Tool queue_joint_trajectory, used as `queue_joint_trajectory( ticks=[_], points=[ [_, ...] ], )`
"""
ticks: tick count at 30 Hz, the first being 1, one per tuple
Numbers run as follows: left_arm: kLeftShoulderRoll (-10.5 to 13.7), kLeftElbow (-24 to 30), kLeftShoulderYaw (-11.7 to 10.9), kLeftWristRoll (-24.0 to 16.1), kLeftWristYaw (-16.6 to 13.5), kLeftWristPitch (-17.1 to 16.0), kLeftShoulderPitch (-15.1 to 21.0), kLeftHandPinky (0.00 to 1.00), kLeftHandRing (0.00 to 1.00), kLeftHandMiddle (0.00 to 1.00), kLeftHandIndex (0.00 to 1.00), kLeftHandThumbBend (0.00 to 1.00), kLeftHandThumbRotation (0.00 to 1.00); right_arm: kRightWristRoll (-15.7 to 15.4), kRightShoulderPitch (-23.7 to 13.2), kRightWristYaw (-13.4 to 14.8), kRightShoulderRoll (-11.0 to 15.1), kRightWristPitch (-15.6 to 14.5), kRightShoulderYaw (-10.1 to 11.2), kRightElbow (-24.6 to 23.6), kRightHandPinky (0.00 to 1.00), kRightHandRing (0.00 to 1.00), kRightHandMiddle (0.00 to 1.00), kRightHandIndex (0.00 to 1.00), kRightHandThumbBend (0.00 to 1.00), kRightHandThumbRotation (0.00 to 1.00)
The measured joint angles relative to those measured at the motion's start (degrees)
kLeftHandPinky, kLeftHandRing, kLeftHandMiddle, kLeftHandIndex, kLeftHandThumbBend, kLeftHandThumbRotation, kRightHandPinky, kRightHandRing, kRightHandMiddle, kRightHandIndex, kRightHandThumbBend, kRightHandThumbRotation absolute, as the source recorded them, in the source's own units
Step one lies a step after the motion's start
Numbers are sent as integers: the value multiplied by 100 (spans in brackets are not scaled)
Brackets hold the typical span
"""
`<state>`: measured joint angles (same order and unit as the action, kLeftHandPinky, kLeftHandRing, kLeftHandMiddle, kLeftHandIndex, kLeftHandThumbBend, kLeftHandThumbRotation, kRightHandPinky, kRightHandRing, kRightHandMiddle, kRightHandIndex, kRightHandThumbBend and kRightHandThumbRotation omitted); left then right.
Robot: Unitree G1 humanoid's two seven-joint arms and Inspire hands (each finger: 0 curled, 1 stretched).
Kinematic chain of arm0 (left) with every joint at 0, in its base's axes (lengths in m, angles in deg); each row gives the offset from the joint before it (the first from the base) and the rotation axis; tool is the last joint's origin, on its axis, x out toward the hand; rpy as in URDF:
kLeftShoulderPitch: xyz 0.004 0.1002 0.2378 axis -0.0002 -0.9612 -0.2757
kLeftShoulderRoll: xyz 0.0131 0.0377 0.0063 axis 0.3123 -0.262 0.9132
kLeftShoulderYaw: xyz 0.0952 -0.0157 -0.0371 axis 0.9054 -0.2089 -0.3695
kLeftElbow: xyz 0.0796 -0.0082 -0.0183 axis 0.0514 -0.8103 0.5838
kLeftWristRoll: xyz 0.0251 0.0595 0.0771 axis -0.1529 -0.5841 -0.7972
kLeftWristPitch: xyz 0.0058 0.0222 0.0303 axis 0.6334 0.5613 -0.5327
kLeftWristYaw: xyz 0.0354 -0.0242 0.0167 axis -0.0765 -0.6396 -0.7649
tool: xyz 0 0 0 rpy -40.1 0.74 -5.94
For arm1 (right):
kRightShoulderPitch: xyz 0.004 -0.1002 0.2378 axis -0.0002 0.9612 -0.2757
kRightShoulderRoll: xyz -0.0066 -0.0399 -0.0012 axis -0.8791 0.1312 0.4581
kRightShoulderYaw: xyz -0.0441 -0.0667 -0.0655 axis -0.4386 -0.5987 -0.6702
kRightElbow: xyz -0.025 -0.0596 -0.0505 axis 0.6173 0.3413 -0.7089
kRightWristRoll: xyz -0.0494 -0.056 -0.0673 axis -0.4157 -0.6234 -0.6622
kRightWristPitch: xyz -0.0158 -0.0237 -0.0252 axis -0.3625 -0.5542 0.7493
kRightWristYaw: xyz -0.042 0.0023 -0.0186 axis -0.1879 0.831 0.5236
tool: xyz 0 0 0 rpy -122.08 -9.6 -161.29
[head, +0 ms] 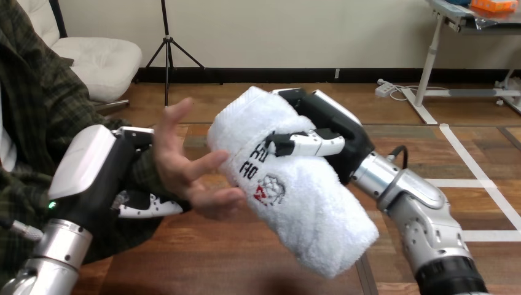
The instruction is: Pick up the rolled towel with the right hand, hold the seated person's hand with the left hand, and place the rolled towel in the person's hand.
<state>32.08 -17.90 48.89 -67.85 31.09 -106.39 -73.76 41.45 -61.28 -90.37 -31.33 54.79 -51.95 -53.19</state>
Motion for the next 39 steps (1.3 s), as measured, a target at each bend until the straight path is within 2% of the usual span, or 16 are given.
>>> queue_joint_trajectory(
  ticks=[16,29,39],
  points=[
    [-263,533,17,-42,199,23,-183,20,24,32,32,91,0,-199,-387,-116,-115,298,-18,786,6,12,23,28,68,0],
    [-512,926,51,-70,388,186,-277,19,24,31,32,93,0,-213,-575,-279,-79,568,132,1299,6,11,23,28,70,0],
    [-703,1176,122,-151,501,355,-297,19,24,32,32,93,0,-216,-582,-298,-89,705,210,1454,6,12,23,28,71,0]
  ],
)
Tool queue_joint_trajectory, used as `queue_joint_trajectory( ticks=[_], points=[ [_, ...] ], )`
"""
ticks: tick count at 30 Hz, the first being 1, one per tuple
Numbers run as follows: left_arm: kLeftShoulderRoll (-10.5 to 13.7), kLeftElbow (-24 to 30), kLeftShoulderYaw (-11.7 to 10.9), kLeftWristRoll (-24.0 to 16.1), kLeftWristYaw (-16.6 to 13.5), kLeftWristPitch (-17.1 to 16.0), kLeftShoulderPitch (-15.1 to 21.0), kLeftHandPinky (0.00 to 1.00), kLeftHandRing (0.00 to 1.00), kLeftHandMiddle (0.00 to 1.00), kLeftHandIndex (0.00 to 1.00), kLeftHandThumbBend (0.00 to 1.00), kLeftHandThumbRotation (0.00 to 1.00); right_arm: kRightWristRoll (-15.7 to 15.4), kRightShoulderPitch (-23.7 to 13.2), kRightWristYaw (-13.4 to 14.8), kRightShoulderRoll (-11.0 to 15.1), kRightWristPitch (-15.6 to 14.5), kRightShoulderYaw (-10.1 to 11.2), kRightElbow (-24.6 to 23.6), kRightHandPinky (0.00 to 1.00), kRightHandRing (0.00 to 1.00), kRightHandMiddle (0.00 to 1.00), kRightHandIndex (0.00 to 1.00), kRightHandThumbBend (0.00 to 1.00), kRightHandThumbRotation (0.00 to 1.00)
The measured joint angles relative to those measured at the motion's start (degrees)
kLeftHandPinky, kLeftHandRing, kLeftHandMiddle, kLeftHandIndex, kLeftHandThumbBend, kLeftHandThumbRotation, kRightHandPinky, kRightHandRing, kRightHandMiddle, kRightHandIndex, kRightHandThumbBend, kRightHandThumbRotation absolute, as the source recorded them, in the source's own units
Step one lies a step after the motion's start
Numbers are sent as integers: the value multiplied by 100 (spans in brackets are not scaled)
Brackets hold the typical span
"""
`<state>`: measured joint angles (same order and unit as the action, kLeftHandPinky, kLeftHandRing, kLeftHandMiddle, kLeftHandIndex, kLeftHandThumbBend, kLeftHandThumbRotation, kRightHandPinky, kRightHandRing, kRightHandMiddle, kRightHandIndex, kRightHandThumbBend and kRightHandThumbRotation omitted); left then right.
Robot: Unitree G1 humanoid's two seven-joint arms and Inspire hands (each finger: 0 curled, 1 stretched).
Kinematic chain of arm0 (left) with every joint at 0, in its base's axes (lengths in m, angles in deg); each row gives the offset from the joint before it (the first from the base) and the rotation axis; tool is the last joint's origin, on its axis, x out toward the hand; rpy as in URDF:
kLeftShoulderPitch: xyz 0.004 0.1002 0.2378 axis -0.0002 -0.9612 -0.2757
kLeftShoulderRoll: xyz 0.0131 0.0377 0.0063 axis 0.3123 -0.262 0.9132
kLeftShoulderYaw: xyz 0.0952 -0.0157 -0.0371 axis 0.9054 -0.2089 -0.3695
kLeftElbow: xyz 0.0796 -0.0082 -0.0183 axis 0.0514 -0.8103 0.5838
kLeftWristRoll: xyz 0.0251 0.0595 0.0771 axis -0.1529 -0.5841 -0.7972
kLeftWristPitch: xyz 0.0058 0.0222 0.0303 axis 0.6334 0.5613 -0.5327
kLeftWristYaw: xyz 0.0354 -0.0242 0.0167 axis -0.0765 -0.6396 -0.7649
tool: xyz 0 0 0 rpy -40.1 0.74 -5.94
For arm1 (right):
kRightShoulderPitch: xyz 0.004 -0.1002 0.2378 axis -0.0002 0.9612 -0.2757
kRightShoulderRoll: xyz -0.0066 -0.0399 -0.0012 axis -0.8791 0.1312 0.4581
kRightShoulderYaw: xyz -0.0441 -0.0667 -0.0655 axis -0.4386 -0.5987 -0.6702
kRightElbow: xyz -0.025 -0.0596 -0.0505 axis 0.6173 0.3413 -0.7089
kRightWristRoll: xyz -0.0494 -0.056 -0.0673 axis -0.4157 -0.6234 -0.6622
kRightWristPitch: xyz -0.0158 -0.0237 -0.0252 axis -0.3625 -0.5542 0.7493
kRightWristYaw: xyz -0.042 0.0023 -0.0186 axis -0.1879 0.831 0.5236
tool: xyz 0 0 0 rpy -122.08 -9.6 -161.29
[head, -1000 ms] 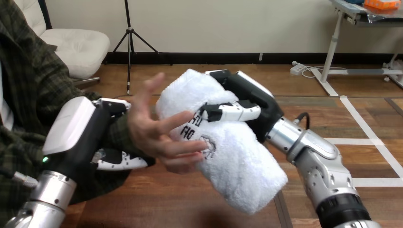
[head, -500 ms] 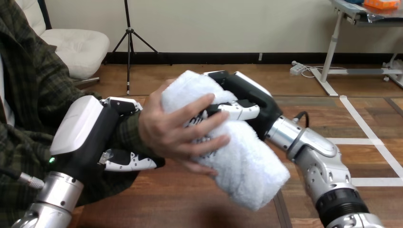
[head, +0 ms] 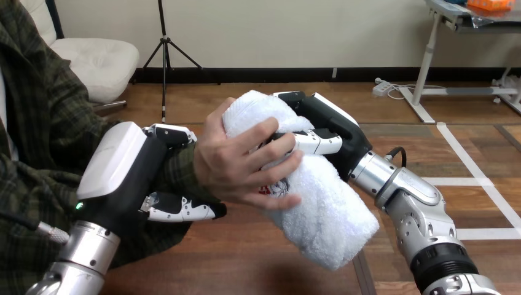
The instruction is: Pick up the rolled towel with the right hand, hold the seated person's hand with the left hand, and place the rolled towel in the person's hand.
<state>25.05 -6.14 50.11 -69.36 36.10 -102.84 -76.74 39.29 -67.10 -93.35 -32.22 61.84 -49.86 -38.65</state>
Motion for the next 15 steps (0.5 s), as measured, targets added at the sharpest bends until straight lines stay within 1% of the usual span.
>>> queue_joint_trajectory(
  ticks=[15],
  points=[
    [-136,2,54,-2,23,0,-81,19,23,31,32,92,0,1,0,11,-20,51,15,9,6,11,22,27,70,0]
  ],
)
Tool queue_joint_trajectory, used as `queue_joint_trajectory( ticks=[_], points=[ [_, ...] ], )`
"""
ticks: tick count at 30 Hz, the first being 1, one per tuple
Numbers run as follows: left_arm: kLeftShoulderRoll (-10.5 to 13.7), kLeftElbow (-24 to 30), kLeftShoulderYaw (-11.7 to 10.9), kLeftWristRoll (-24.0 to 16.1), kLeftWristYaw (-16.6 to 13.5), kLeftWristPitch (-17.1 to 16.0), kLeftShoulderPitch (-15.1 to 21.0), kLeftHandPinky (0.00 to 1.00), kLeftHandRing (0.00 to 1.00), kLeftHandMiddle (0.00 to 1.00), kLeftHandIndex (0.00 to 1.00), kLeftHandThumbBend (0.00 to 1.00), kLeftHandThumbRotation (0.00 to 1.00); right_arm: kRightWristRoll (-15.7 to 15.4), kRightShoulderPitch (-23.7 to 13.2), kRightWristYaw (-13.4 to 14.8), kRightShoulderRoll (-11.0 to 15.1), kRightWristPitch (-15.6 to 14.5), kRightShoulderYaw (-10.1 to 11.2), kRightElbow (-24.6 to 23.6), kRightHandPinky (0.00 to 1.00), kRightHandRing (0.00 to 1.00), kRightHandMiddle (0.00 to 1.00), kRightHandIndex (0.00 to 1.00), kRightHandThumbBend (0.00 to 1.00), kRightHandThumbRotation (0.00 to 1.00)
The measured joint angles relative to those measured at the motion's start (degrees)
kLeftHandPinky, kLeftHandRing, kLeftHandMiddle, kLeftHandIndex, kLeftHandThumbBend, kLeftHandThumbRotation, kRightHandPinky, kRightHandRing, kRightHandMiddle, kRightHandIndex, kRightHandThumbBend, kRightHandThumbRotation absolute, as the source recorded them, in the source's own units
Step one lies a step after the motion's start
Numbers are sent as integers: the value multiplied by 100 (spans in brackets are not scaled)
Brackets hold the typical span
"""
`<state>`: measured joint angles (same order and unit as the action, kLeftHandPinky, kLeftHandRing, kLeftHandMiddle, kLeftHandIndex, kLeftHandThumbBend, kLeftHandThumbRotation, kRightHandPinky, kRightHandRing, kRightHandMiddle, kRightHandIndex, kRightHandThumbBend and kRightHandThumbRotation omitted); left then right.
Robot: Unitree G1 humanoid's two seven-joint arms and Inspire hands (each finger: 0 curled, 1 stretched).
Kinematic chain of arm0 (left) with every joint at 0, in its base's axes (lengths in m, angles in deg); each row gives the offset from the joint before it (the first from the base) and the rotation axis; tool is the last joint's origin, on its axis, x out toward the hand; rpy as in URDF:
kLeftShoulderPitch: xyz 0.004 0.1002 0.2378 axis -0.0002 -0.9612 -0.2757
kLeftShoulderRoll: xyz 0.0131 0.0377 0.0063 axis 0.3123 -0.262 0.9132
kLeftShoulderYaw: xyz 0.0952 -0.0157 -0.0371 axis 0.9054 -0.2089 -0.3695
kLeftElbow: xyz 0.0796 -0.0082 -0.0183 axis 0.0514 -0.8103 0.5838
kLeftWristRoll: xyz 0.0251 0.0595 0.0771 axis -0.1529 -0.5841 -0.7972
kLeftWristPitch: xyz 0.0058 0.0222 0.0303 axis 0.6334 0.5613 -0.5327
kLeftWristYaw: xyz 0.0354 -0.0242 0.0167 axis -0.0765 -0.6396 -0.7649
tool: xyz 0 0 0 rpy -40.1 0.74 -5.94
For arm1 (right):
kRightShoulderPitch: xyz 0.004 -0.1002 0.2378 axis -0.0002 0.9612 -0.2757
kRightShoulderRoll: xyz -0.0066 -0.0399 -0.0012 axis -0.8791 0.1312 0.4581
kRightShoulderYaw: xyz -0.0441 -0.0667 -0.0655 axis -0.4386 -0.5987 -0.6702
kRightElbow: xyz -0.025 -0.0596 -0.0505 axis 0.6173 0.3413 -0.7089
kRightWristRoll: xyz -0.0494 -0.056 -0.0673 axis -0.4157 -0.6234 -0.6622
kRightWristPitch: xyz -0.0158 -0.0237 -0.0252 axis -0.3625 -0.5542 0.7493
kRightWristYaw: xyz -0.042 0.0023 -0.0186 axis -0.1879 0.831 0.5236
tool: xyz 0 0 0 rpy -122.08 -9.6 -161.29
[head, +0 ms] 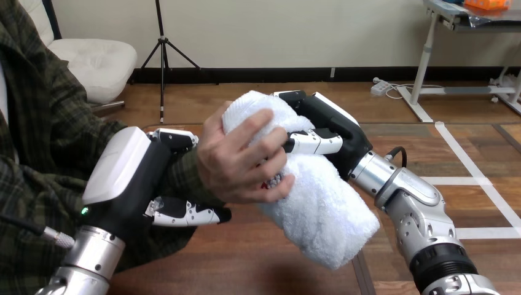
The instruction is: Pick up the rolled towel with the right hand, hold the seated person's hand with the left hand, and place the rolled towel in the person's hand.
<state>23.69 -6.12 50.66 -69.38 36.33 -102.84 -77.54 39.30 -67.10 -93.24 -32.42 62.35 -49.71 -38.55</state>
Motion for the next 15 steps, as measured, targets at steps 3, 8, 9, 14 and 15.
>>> queue_joint_trajectory(
  ticks=[3,8,9,14,15],
  points=[
    [-11,0,12,0,8,0,-21,19,24,32,32,93,0,0,0,31,-15,0,-1,0,6,11,22,27,70,0],
    [-24,-2,36,-1,10,-1,-56,20,24,32,32,93,0,-2,0,74,-30,0,-2,1,6,11,22,27,69,0],
    [-25,-3,42,-2,11,-1,-60,20,24,32,32,93,0,-2,0,78,-32,0,-2,1,6,11,22,27,69,0],
    [-27,-30,50,-5,12,-7,-73,21,25,32,32,93,0,-2,0,94,-59,0,-4,1,6,11,22,28,69,0],
    [-27,-36,49,-7,11,-7,-76,21,25,32,32,93,0,-2,0,98,-67,0,-3,2,6,11,22,28,69,0]
  ],
)
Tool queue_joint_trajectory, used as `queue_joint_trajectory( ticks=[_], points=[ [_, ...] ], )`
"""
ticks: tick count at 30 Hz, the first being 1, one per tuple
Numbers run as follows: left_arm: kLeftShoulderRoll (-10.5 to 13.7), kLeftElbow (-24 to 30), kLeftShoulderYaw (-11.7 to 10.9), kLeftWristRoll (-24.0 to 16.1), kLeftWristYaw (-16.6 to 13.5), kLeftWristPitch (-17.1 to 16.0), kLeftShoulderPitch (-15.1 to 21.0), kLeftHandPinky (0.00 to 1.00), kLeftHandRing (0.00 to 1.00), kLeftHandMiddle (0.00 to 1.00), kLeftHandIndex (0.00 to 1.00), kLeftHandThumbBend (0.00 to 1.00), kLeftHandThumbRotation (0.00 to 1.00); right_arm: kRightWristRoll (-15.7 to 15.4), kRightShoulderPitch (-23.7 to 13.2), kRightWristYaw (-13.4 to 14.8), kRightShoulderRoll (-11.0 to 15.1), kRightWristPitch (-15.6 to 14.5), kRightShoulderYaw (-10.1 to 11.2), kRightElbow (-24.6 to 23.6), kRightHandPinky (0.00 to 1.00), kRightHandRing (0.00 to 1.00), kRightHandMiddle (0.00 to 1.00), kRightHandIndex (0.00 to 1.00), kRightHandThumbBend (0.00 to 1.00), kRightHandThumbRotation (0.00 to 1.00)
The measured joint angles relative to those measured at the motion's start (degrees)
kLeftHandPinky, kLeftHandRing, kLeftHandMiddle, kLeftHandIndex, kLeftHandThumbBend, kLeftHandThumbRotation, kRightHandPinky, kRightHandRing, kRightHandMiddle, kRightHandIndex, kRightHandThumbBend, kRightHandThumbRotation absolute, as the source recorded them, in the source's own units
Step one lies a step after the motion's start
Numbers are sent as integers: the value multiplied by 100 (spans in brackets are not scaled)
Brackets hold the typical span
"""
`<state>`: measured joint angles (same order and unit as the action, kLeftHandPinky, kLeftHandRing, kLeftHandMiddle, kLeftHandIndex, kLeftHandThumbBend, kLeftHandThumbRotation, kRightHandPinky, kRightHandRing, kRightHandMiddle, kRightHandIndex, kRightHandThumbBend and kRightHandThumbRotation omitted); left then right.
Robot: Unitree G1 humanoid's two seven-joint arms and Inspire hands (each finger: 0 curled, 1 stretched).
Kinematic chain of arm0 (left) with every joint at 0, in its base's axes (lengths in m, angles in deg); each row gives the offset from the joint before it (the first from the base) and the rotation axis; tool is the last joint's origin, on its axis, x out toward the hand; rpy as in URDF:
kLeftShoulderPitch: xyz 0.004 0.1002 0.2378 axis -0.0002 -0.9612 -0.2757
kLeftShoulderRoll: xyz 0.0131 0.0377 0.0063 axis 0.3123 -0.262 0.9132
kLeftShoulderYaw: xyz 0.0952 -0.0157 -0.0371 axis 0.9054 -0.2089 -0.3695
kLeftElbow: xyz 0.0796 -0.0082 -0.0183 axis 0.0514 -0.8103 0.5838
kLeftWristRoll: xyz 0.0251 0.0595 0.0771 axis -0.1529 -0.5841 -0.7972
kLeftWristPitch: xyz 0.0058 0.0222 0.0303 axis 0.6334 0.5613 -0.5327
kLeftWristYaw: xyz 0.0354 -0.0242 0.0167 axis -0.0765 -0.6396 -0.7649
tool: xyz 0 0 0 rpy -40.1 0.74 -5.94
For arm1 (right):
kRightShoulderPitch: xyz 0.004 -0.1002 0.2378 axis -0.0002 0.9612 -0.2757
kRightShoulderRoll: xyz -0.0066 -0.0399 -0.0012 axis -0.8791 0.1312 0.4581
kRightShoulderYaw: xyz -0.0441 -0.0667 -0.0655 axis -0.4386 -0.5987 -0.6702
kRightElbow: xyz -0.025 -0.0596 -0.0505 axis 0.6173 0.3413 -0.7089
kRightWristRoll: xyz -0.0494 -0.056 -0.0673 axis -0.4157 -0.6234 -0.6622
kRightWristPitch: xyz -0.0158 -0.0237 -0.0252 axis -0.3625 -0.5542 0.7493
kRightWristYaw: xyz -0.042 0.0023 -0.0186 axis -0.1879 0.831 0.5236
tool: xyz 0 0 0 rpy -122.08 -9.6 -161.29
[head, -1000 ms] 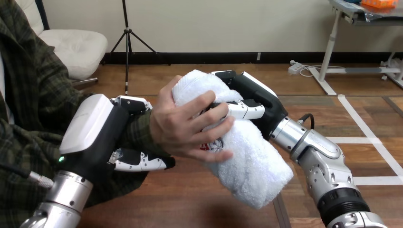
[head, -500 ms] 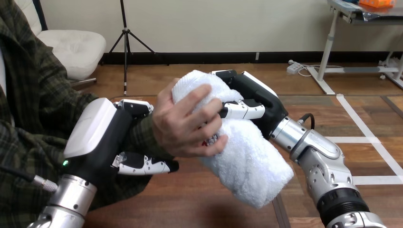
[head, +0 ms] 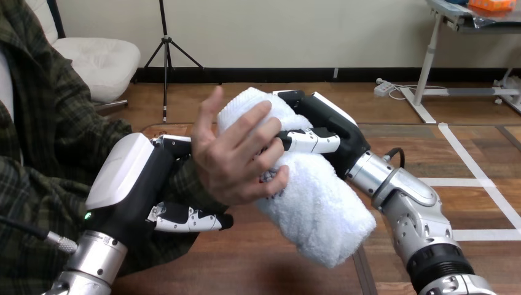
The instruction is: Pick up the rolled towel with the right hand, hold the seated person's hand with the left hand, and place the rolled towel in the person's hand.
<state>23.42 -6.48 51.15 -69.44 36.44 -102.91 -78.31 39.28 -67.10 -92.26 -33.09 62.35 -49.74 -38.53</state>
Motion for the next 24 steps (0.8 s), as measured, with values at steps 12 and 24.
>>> queue_joint_trajectory(
  ticks=[12,24],
  points=[
    [2,-107,-1,-38,1,0,-20,22,26,33,34,93,0,-37,0,69,-56,79,6,76,6,11,23,28,68,0],
    [12,-241,-42,-31,-2,-127,-12,30,35,40,40,93,0,-64,0,132,-54,122,18,133,8,13,25,30,73,0]
  ],
)
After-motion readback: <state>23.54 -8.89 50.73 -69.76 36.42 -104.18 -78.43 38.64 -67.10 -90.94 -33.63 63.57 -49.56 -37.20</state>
